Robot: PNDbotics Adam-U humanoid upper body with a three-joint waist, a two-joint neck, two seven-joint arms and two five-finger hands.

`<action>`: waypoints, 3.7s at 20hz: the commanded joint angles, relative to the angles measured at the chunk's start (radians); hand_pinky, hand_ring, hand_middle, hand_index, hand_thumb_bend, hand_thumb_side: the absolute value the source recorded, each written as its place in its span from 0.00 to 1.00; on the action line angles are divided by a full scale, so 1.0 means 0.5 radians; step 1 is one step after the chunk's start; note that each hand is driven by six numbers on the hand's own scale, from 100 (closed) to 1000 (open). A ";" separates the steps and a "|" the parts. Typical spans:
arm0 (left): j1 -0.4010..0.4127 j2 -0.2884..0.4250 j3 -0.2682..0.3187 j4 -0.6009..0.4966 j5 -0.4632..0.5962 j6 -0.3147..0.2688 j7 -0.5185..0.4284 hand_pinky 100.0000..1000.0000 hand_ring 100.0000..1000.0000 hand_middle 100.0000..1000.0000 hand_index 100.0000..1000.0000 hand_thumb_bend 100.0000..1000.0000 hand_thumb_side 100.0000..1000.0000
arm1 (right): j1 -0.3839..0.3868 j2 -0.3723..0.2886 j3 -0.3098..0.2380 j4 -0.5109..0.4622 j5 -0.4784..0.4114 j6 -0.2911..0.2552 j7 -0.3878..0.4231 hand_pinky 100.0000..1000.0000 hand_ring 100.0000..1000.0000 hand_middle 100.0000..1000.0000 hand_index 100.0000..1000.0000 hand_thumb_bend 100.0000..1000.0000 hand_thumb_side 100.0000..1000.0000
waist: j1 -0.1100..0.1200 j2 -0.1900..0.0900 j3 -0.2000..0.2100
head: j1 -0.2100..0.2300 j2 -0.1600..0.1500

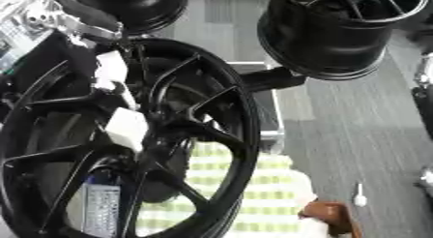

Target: Pull the pin out of the wheel hub.

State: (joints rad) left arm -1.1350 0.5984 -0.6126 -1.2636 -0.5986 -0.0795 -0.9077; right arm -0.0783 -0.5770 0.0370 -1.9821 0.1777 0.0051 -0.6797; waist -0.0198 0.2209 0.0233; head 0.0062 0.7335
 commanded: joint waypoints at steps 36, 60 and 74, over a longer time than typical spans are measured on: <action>0.086 0.820 0.938 0.127 -0.040 0.197 0.035 0.49 0.18 0.17 0.48 0.00 0.13 | 0.067 -0.086 -0.076 -0.036 0.084 0.014 -0.086 0.70 0.76 0.72 0.77 0.00 0.62 | 0.064 -0.067 0.095 | -0.093 -0.040; 0.457 0.862 1.114 0.381 -0.141 0.277 0.287 0.90 0.90 0.88 0.89 0.25 0.65 | 0.027 -0.061 -0.059 -0.036 0.064 0.007 -0.060 0.70 0.76 0.72 0.78 0.00 0.62 | -0.001 -0.039 0.074 | -0.059 -0.024; 0.392 0.742 1.291 -0.016 0.139 0.132 0.649 0.71 0.63 0.59 0.72 0.00 0.59 | 0.013 -0.071 -0.067 -0.036 0.070 -0.017 -0.055 0.70 0.76 0.72 0.78 0.00 0.62 | -0.023 -0.050 0.093 | -0.089 -0.039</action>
State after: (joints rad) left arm -0.9172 0.9522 0.0103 -1.2315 -0.5489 0.0002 -0.6041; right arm -0.0624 -0.5862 0.0128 -1.9821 0.2088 0.0030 -0.7084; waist -0.0349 0.2149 0.0689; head -0.0376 0.7199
